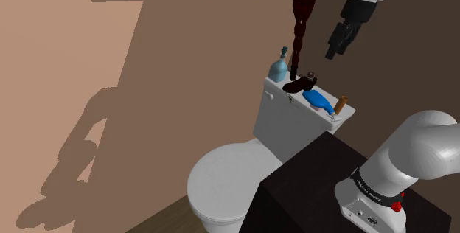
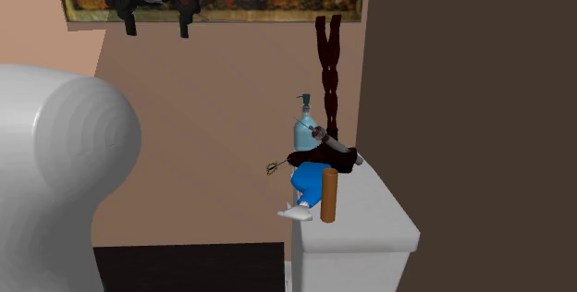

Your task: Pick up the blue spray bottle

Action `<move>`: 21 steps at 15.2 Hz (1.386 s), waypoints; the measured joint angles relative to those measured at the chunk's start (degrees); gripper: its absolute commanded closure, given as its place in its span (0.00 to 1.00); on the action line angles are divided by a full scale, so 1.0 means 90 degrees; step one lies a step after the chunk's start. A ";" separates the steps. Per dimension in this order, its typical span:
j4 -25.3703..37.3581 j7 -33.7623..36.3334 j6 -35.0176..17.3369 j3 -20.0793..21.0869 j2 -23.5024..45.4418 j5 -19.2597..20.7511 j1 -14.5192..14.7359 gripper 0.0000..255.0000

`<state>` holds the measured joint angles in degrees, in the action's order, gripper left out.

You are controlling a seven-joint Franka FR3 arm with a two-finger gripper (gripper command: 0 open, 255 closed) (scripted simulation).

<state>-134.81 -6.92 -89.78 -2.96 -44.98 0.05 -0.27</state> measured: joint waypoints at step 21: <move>-0.1651 -0.1350 -0.3322 -0.1909 0.1662 0.1296 -0.1009 0.00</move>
<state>-149.67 -19.07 -119.68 -20.14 -30.02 11.72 -9.35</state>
